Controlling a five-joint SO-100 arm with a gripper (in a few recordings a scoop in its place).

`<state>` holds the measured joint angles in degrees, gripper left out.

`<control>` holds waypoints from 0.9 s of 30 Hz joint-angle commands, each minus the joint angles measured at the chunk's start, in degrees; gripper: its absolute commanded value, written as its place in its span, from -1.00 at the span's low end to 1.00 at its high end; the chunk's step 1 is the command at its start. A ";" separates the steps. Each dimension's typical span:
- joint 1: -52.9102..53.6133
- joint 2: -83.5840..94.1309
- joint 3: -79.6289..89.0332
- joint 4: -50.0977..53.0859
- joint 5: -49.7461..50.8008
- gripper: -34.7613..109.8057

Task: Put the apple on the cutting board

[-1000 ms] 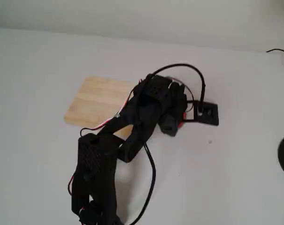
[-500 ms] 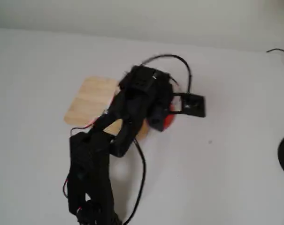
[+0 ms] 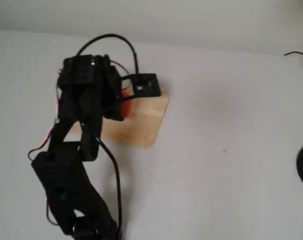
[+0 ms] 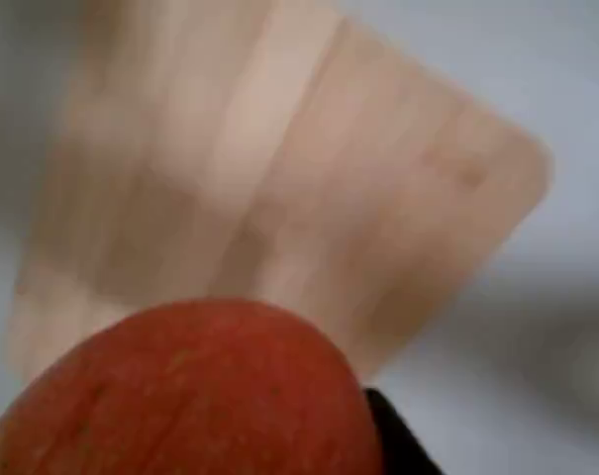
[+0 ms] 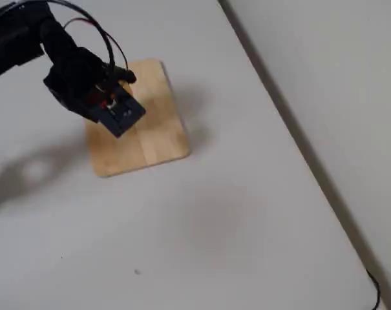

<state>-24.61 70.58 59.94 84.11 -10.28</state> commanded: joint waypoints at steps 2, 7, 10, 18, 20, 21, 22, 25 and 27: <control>-4.83 3.43 -3.08 -4.66 0.97 -0.51; -5.10 -1.41 -3.08 -8.35 1.05 -0.51; -4.66 -4.57 -3.08 -10.46 1.05 -0.51; -4.13 -10.28 -3.08 -11.16 -0.26 0.04; -4.13 -10.63 -2.90 -10.11 -0.70 0.29; -4.13 -10.63 -2.90 -9.49 -0.88 0.41; -4.04 -10.37 -2.99 -8.70 -1.49 0.51; -3.34 -8.00 -2.90 -6.33 -2.46 0.55; -2.37 -5.01 -2.72 -4.92 -2.64 0.56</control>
<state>-28.65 59.24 59.77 77.26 -11.95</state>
